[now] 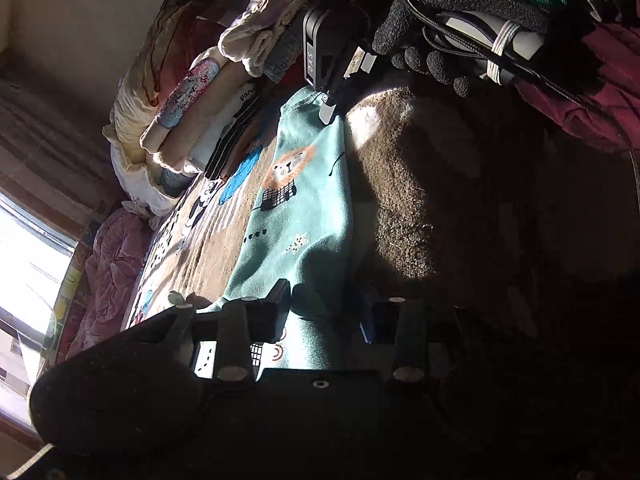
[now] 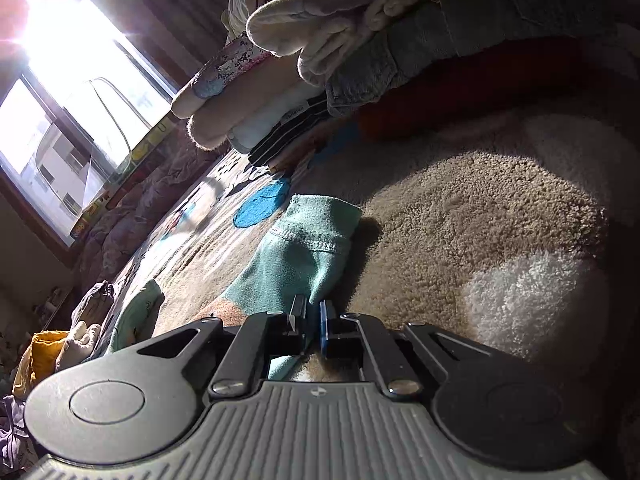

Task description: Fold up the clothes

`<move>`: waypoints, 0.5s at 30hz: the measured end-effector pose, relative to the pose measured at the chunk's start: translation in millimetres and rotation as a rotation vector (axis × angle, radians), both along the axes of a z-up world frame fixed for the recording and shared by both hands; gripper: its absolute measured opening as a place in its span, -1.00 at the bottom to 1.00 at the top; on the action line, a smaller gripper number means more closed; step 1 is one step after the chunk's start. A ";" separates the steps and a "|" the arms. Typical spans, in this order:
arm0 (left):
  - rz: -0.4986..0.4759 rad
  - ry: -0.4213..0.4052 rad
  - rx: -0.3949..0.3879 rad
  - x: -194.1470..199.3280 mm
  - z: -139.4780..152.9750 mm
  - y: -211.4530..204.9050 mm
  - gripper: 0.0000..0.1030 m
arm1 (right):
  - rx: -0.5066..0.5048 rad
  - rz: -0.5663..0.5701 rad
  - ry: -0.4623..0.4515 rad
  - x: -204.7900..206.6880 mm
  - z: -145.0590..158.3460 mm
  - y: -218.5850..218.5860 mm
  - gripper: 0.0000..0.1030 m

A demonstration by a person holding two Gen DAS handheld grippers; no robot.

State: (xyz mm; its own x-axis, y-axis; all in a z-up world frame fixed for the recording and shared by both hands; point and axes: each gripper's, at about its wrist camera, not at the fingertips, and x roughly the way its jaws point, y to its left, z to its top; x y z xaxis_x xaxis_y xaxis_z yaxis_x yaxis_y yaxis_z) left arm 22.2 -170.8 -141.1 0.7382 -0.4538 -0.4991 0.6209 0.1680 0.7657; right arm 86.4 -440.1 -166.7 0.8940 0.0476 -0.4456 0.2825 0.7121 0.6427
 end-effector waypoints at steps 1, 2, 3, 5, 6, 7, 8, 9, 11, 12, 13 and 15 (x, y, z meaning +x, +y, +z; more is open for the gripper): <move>-0.012 -0.035 0.029 -2.5 -3.2 1.7 -0.31 | -0.001 0.000 0.000 0.3 0.0 -0.1 -0.90; -0.018 -0.061 0.049 -3.9 -6.5 2.2 -0.31 | -0.002 0.000 -0.001 0.6 -0.2 -0.2 -0.90; -0.018 -0.080 0.062 -4.2 -9.9 1.6 -0.31 | -0.003 -0.001 -0.001 0.8 -0.4 -0.4 -0.90; -0.023 -0.103 0.084 -6.0 -15.6 3.2 -0.54 | -0.016 -0.001 0.001 3.4 0.1 -0.2 -0.90; -0.026 -0.112 0.094 -7.1 -18.3 4.5 -0.75 | -0.022 -0.001 0.001 4.7 0.3 0.0 -0.91; -0.029 -0.121 0.103 -8.1 -20.9 5.7 -0.80 | -0.029 -0.001 0.002 6.0 0.5 0.1 -0.91; -0.037 -0.125 0.106 -10.0 -21.2 8.5 -0.81 | -0.035 -0.002 0.003 7.3 0.8 0.2 -0.92; -0.051 -0.120 0.097 -12.0 -19.6 12.8 -0.81 | -0.052 0.003 0.005 9.7 1.1 0.7 -0.93; -0.076 -0.110 0.076 -11.1 -21.9 19.8 -0.83 | -0.092 0.011 0.010 14.4 0.6 2.7 -0.95; -0.080 -0.103 0.059 -9.6 -22.2 21.9 -0.83 | -0.104 0.013 0.009 16.4 0.7 3.1 -0.96; -0.085 -0.096 0.041 -8.2 -22.6 24.0 -0.84 | -0.116 0.015 0.008 18.3 0.7 3.5 -0.96; -0.089 -0.090 0.013 -6.7 -23.8 26.7 -0.83 | -0.110 0.012 0.006 18.1 0.2 3.0 -0.97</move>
